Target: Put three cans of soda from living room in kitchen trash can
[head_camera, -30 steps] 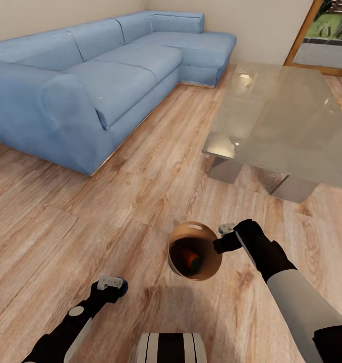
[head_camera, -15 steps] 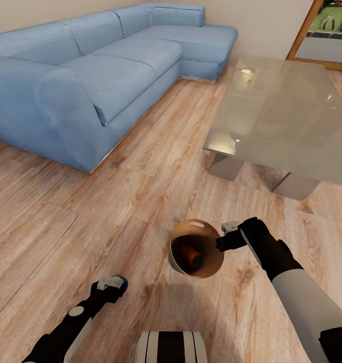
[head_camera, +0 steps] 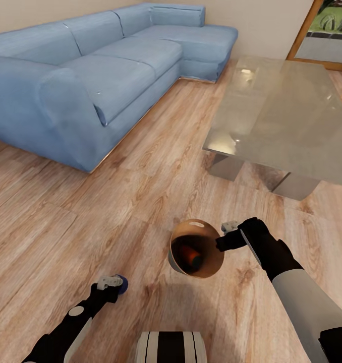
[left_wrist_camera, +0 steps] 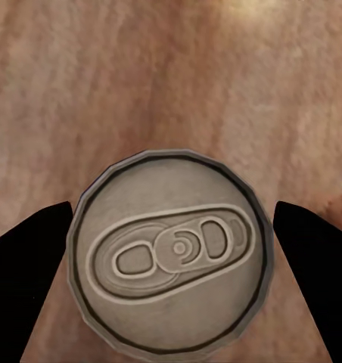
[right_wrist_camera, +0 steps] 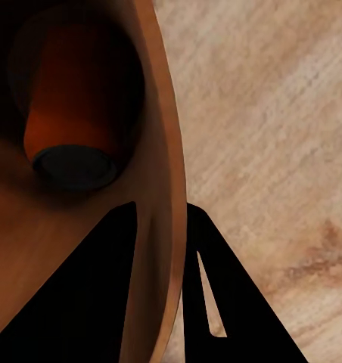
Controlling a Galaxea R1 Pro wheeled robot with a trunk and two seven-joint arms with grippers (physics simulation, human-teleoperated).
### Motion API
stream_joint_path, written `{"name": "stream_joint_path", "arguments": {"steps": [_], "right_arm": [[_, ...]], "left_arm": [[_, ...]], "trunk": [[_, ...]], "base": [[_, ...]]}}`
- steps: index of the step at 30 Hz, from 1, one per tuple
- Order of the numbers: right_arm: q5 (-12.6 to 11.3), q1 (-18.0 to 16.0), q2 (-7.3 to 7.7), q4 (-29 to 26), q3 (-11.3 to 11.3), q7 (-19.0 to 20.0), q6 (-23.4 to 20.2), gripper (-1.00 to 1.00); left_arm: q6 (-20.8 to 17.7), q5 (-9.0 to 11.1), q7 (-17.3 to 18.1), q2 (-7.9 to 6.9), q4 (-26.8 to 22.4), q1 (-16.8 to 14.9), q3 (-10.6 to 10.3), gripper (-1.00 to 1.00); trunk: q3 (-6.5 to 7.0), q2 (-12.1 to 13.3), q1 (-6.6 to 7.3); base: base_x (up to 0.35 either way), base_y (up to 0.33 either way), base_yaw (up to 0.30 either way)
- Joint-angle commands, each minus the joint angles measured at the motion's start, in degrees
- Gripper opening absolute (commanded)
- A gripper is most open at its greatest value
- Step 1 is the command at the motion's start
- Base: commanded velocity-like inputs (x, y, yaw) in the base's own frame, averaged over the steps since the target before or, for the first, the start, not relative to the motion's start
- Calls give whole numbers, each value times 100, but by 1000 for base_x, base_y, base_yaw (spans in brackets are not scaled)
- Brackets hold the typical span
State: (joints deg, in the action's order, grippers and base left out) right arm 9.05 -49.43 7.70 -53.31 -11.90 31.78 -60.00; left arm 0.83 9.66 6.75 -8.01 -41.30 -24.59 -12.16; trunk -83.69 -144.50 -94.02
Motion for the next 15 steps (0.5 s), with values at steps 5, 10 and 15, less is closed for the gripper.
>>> {"name": "stream_joint_path", "arguments": {"steps": [5, 10, 15], "right_arm": [[83, 4, -234, 127, 21, -295, 0, -100], [86, 4, -235, 127, 21, -295, 0, -100], [88, 4, -234, 127, 21, -296, 0, -100]], "left_arm": [[-7, -17, -1, 1, 16, -2, -6, -100], [-63, -17, 1, 1, 28, -2, -4, -100], [-73, -14, 2, 1, 173, -2, -1, -100]], "trunk": [[-3, 2, -5], [42, 5, 0], [153, 11, 13]], "base": [[0, 0, 0], [0, 0, 0], [0, 0, 0]]}}
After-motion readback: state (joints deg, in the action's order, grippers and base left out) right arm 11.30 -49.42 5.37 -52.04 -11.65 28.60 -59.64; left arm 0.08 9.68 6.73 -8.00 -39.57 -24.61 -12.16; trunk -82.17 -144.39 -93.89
